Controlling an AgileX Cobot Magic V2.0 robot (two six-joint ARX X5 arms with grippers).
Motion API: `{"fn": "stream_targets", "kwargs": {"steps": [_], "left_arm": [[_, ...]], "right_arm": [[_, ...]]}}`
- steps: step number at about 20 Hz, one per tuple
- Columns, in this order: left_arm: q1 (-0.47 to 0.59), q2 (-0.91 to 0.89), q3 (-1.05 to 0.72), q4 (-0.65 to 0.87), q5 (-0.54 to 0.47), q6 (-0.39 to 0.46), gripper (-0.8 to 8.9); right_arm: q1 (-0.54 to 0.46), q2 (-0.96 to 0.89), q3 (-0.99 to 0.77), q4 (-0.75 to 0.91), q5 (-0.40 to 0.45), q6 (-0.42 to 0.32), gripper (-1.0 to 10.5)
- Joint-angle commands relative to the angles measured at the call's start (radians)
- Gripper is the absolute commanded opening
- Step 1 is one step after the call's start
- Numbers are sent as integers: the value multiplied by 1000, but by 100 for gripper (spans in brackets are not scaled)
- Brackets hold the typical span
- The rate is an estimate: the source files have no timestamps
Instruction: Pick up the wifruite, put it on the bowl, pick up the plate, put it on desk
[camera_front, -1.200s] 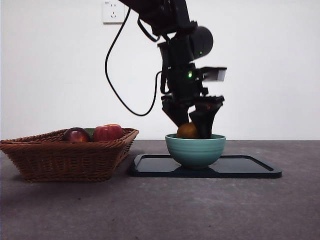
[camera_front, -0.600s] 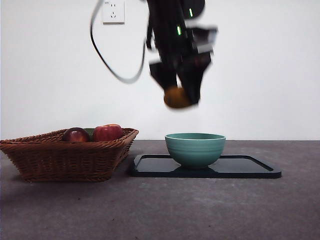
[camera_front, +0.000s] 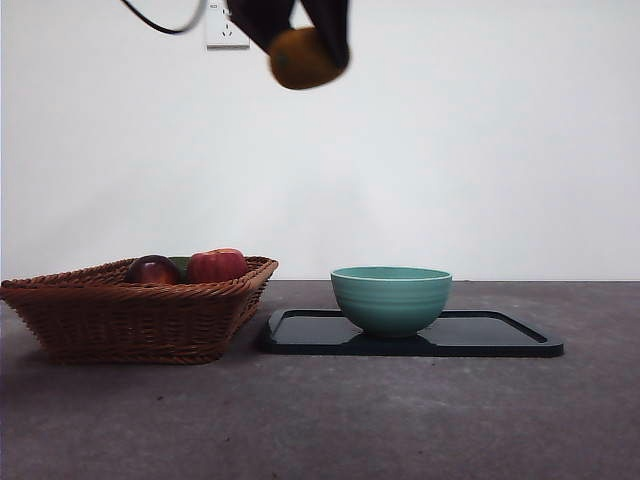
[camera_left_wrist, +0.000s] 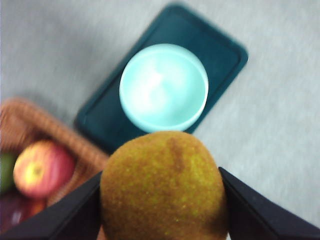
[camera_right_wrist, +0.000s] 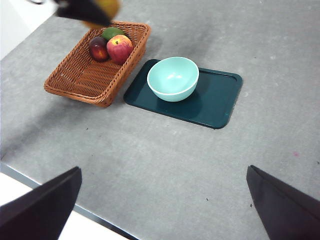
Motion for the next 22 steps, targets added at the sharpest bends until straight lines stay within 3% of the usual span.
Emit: {"fn": "stream_targets", "kwargs": {"steps": [1, 7, 11, 15, 22], "left_arm": [[14, -33, -43, 0, 5, -18, 306], [95, -132, -241, -18, 0, -42, 306], [195, -132, -315, 30, -37, -156, 306], [269, -72, -374, 110, -39, -291, 306], [282, 138, -376, 76, -49, -328, 301]], "right_arm": [[4, 3, 13, -37, 4, 7, 579], [4, 3, 13, -36, 4, 6, 579], [4, 3, 13, -36, 4, 6, 579], [4, 3, 13, -35, 4, 6, 579], [4, 3, 13, -35, 4, 6, 579]]}}
